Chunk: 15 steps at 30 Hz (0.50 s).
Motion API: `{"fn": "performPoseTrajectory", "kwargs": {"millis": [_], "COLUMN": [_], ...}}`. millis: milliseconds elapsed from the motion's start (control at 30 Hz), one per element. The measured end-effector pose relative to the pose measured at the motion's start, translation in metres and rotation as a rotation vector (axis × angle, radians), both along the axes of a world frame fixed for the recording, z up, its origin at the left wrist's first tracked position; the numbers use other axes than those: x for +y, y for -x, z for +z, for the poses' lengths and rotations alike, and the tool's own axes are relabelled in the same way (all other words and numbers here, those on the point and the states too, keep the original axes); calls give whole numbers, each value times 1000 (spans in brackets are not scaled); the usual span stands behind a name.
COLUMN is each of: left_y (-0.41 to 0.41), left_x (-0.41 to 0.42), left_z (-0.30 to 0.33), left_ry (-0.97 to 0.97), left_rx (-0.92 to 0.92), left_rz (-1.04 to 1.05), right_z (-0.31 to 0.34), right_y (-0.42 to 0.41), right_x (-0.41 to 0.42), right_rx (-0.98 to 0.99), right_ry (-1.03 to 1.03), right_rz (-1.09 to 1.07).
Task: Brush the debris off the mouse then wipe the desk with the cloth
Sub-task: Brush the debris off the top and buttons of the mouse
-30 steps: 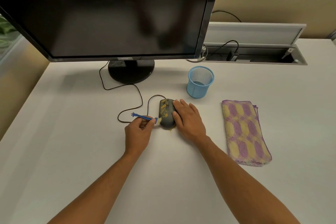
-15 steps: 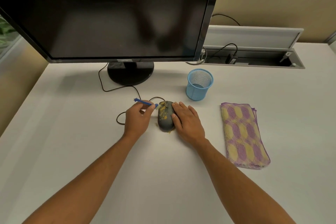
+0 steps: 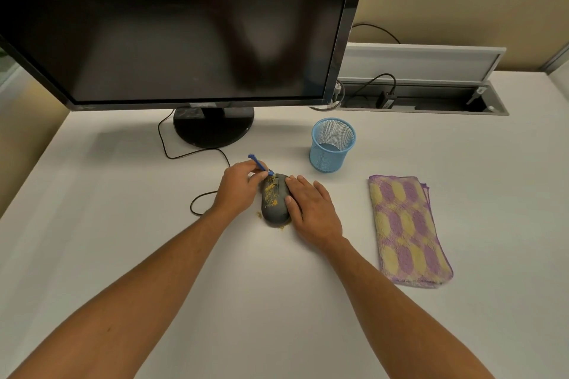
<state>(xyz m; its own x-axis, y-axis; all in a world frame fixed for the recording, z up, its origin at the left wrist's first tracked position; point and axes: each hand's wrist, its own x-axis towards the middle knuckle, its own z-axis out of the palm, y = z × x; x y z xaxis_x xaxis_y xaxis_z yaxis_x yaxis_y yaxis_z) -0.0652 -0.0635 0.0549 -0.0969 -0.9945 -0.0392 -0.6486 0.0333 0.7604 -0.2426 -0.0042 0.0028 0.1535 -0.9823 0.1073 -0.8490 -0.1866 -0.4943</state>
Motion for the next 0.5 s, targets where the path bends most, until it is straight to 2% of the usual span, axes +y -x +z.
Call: {"fn": "performPoseTrajectory", "kwargs": {"millis": [233, 500], "left_y": [-12, -22], "left_x": [15, 36], "left_z": [-1, 7], "left_ry": [-9, -70], "left_rx": [-68, -1], "left_rz": [-51, -109], "right_z": [2, 0], "right_y": [0, -1], "right_x": [0, 0], "right_rx": [14, 24], "right_ry": [10, 10], "right_rz": [4, -1]}}
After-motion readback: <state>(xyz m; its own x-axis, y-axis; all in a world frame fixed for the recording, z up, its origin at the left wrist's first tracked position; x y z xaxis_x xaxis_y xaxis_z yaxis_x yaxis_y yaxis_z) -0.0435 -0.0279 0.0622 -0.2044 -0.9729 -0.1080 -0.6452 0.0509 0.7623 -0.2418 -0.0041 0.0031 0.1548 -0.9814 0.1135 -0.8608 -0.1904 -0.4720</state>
